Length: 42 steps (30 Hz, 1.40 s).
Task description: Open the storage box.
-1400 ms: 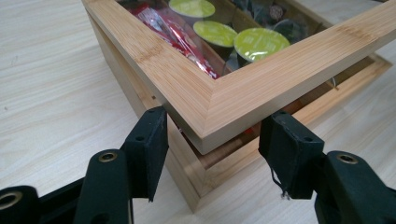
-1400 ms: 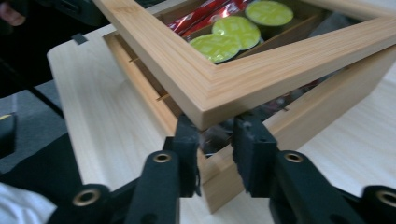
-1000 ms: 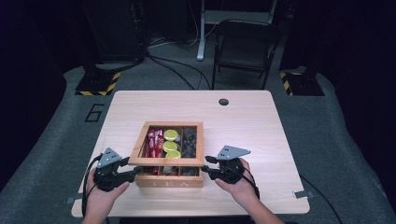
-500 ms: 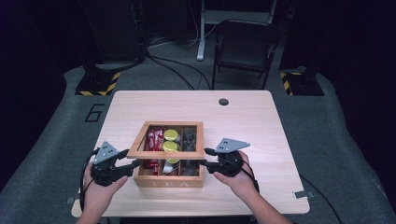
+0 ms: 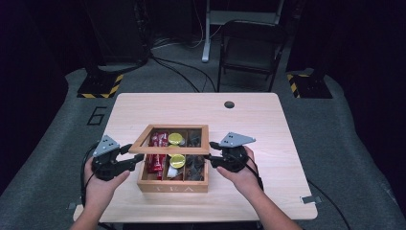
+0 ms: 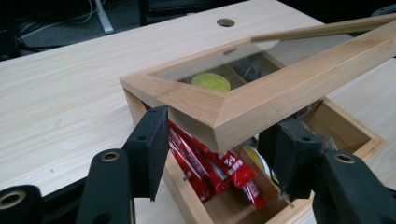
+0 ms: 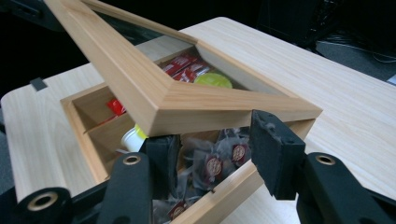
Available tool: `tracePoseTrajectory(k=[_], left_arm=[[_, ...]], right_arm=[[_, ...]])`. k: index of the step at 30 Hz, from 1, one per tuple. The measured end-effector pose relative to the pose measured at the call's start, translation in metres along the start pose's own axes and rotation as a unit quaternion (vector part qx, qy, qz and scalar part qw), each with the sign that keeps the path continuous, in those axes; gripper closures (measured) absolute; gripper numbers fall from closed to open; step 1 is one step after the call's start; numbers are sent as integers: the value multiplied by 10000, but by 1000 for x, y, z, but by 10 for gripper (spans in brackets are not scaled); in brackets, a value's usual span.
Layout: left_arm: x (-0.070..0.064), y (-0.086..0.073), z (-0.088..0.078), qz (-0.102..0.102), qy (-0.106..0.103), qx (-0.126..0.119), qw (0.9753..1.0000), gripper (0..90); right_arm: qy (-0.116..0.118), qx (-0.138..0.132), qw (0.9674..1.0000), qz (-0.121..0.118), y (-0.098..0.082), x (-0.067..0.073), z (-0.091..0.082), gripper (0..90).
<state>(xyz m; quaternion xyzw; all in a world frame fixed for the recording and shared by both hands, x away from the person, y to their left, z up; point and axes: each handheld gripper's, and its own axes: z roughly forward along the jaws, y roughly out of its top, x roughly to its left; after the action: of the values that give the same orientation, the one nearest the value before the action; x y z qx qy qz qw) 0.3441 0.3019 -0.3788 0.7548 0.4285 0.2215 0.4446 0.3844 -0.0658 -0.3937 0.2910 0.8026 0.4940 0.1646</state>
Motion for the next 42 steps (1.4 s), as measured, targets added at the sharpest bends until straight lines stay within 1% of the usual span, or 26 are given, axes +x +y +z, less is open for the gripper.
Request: tracePoseTrajectory(k=[2, 4, 10, 12, 17, 18, 23, 25, 27, 29, 33, 34, 38, 39, 41, 42], left_arm=[[2, 5, 0, -24, -25, -37, 10000, 440], [3, 8, 0, -2, -21, -32, 10000, 441], [6, 14, 1, -20, -62, -65, 10000, 440], [7, 16, 1, -53, -46, -78, 9999, 440], [7, 20, 3, -56, -5, -83, 10000, 441], [7, 21, 3, -70, 2, -99, 9999, 441], [8, 24, 4, -73, 33, -84, 9999, 441], [7, 25, 5, -94, 76, -117, 9999, 441], [7, 25, 5, -116, 86, -125, 9998, 441], [8, 26, 5, -113, 88, -101, 9998, 441], [7, 26, 6, -138, 118, -118, 9998, 442], [7, 26, 6, -147, 116, -103, 9998, 442], [6, 26, 6, -172, 147, -117, 9997, 442], [6, 26, 6, -184, 153, -126, 9996, 442], [6, 26, 6, -186, 166, -137, 9996, 442], [6, 27, 6, -218, 176, -165, 9995, 442]], right_arm=[[-46, -41, 10000, 21, 3, -2, 2, 539], [-75, -67, 9999, 39, 5, -4, 4, 543], [-140, -82, 9998, 62, 8, -9, 7, 556], [-204, -84, 9998, -15, 9, -10, 9, 554], [-266, -99, 9996, -37, 9, -13, 14, 552], [-271, -78, 9996, 22, 9, -14, 15, 552], [-235, -84, 9997, 66, 9, -21, 19, 565], [-222, -37, 9997, 126, 9, -25, 23, 566], [-207, -28, 9997, 80, 9, -27, 24, 568], [-215, -18, 9997, 116, 9, -29, 26, 567], [-196, -10, 9998, 59, 10, -32, 30, 564], [-240, -5, 9997, 86, 11, -32, 31, 563], [-258, -35, 9997, -3, 11, -33, 33, 563], [-297, -42, 9995, 27, 11, -32, 34, 565], [-322, -45, 9995, 9, 11, -32, 34, 566], [-351, -70, 9993, -75, 11, -32, 35, 570]])
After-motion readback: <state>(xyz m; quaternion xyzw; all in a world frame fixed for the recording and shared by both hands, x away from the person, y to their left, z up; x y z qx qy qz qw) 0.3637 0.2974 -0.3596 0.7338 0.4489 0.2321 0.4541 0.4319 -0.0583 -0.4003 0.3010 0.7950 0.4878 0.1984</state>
